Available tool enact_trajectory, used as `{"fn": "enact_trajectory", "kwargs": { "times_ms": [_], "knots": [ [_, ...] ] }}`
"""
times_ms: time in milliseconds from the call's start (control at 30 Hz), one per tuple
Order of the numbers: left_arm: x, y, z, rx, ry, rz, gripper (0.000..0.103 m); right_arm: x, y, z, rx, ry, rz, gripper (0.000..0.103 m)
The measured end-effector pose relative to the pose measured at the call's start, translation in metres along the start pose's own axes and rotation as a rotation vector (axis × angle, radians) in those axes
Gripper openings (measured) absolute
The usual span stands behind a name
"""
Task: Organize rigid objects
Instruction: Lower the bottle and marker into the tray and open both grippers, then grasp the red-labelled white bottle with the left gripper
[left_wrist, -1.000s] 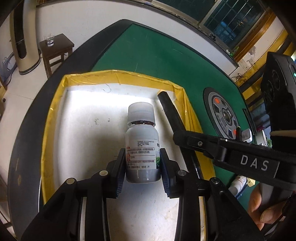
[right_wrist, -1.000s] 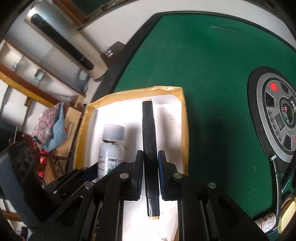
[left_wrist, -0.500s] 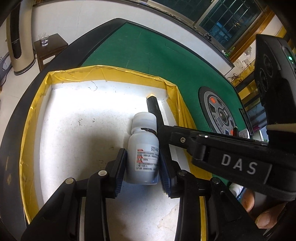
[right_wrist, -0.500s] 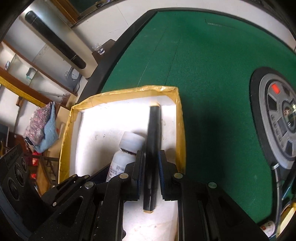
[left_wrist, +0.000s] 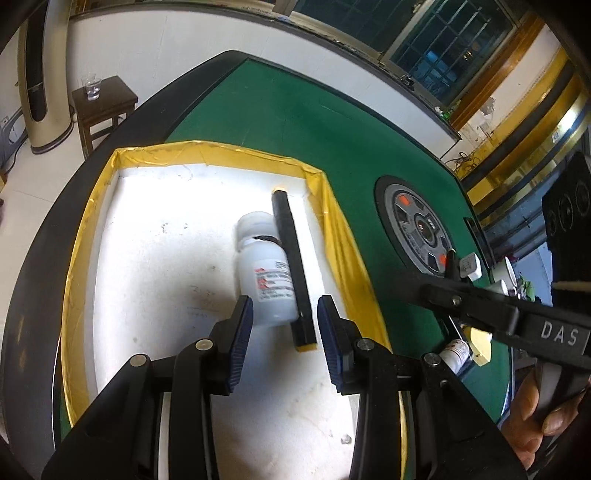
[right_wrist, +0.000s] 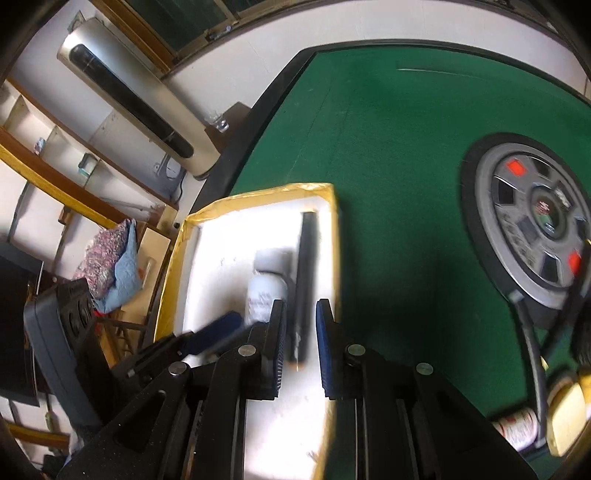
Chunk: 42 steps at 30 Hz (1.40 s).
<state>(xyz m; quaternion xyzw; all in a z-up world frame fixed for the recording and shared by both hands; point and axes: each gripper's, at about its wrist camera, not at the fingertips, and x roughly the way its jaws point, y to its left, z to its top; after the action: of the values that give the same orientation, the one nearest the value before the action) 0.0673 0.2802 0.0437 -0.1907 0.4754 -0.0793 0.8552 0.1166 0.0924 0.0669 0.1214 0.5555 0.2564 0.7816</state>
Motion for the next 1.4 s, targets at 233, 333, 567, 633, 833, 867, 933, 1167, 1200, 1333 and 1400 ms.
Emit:
{"fn": "enact_trajectory", "kwargs": {
  "times_ms": [233, 333, 567, 633, 833, 867, 933, 1167, 1200, 1333, 1400],
  "knots": [
    [-0.016, -0.054, -0.015, 0.111, -0.013, -0.045, 0.034, -0.038, -0.041, -0.036, 0.067, -0.021, 0.021, 0.015],
    [-0.014, -0.086, -0.024, 0.167, 0.007, -0.075, 0.034, -0.053, -0.063, -0.048, 0.101, -0.033, 0.017, 0.015],
    [0.009, -0.150, -0.046, 0.277, 0.091, -0.105, 0.034, -0.095, -0.128, -0.082, 0.226, -0.073, 0.006, 0.015],
    [0.020, -0.168, -0.050, 0.316, 0.109, -0.106, 0.034, -0.107, -0.146, -0.092, 0.266, -0.085, 0.000, 0.015],
    [0.067, -0.199, -0.048, 0.381, 0.175, -0.061, 0.034, -0.142, -0.202, -0.119, 0.363, -0.121, 0.002, 0.015],
    [0.072, -0.199, -0.047, 0.376, 0.187, -0.063, 0.034, -0.148, -0.209, -0.127, 0.371, -0.128, 0.005, 0.015],
    [0.083, -0.198, -0.046, 0.343, 0.193, -0.057, 0.034, -0.157, -0.218, -0.130, 0.381, -0.147, 0.001, 0.015],
    [0.086, -0.206, -0.066, 0.223, 0.300, -0.170, 0.041, -0.177, -0.255, -0.156, 0.439, -0.168, -0.010, 0.015],
    [0.087, -0.212, -0.076, 0.243, 0.321, -0.164, 0.041, -0.180, -0.262, -0.160, 0.443, -0.166, -0.008, 0.015],
    [0.081, -0.222, -0.104, 0.277, 0.398, -0.204, 0.041, -0.179, -0.272, -0.165, 0.451, -0.147, -0.003, 0.015],
    [0.076, -0.220, -0.114, 0.263, 0.412, -0.218, 0.041, -0.180, -0.273, -0.164, 0.445, -0.145, -0.001, 0.015]
  ]
}}
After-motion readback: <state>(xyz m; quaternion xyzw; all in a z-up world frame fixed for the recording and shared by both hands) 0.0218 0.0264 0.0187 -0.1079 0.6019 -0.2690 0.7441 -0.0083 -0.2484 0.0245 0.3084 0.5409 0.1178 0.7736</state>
